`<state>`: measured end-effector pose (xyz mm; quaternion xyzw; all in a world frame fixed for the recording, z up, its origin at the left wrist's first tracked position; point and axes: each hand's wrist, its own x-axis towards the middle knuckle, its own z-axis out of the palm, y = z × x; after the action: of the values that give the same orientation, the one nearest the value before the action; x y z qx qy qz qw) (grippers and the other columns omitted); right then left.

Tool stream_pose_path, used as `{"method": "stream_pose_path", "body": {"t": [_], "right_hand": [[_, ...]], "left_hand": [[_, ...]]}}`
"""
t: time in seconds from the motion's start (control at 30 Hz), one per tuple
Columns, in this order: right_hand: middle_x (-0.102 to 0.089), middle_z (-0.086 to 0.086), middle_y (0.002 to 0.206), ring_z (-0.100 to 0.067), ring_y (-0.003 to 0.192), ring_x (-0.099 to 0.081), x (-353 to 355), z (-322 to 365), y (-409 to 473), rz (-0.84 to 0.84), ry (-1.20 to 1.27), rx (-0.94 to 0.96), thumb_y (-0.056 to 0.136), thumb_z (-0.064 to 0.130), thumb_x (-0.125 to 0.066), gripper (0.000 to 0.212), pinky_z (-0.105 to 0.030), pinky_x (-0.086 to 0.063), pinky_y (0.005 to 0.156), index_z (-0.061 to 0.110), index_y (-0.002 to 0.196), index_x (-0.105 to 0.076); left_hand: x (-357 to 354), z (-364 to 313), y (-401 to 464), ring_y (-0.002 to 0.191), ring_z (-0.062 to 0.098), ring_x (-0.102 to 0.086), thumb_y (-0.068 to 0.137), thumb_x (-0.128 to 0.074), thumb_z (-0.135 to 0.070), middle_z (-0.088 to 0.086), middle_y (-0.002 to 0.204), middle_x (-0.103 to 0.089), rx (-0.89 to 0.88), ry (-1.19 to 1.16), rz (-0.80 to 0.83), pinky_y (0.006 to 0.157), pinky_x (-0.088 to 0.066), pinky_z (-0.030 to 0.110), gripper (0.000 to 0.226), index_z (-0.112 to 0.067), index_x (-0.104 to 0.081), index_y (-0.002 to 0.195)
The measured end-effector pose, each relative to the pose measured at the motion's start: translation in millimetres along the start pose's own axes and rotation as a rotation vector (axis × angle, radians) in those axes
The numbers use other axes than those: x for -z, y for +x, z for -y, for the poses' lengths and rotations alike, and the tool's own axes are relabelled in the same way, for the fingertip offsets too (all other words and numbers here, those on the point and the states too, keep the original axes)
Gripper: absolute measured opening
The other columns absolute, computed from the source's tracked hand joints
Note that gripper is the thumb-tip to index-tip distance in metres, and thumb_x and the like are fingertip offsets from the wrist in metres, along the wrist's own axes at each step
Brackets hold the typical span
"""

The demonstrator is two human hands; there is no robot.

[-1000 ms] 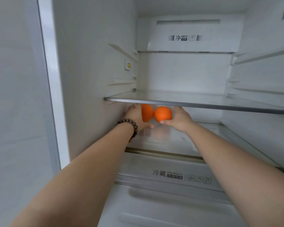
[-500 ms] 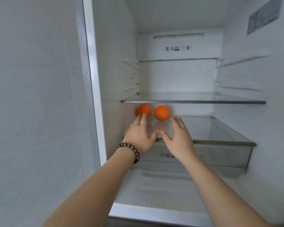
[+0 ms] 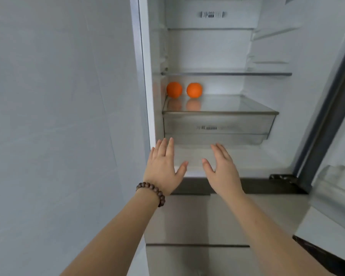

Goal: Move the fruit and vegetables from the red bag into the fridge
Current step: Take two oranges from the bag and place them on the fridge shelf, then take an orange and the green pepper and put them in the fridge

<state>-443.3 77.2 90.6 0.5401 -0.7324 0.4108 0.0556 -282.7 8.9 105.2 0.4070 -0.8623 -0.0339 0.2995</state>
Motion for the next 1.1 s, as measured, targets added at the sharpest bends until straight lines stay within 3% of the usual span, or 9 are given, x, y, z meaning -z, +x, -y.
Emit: {"method": "stream_pose_path", "body": {"t": [0.2, 0.47, 0.8, 1.1], "right_hand": [[-0.033, -0.007, 0.151, -0.019, 0.142, -0.025, -6.7, 3.6, -82.8, 0.098, 0.005, 0.028, 0.092, 0.029, -0.053, 0.051, -0.04, -0.031, 0.112, 0.01, 0.138, -0.041], [-0.028, -0.004, 0.153, -0.018, 0.142, -0.022, -42.9, 2.5, -180.3, 0.361, 0.051, 0.092, 0.094, 0.03, -0.05, 0.049, -0.034, -0.027, 0.113, 0.012, 0.139, -0.041], [-0.031, -0.011, 0.151, -0.021, 0.141, -0.025, -71.3, 20.9, -286.7, 0.715, 0.231, 0.242, 0.093, 0.024, -0.051, 0.048, -0.033, -0.026, 0.112, 0.009, 0.138, -0.042], [-0.033, -0.013, 0.149, -0.023, 0.139, -0.028, -74.6, 107.0, -419.2, 1.074, 0.376, 0.579, 0.092, 0.022, -0.053, 0.049, -0.032, -0.026, 0.111, 0.007, 0.137, -0.043]], "left_hand": [[-5.5, 9.9, -95.4, 0.146, 0.021, -0.001, 0.093, -0.035, -0.053, 0.007, 0.158, -0.011, 0.119, -0.011, 0.088, 0.119, -0.003, 0.037, 0.075, -0.013, -0.007, 0.15], [-19.5, 19.4, -226.0, 0.146, 0.021, 0.003, 0.093, -0.029, -0.054, 0.006, 0.158, -0.005, 0.414, 0.084, 0.211, 0.119, -0.001, 0.038, 0.074, -0.015, -0.001, 0.15], [-14.9, -25.7, -391.0, 0.146, 0.02, 0.001, 0.093, -0.031, -0.053, 0.003, 0.158, -0.01, 0.912, 0.147, 0.104, 0.119, -0.002, 0.037, 0.073, -0.018, -0.002, 0.15], [40.1, -69.4, -554.1, 0.146, 0.021, -0.004, 0.092, -0.036, -0.054, 0.005, 0.157, -0.015, 1.398, 0.288, -0.13, 0.119, -0.005, 0.037, 0.074, -0.017, -0.008, 0.15]]}}
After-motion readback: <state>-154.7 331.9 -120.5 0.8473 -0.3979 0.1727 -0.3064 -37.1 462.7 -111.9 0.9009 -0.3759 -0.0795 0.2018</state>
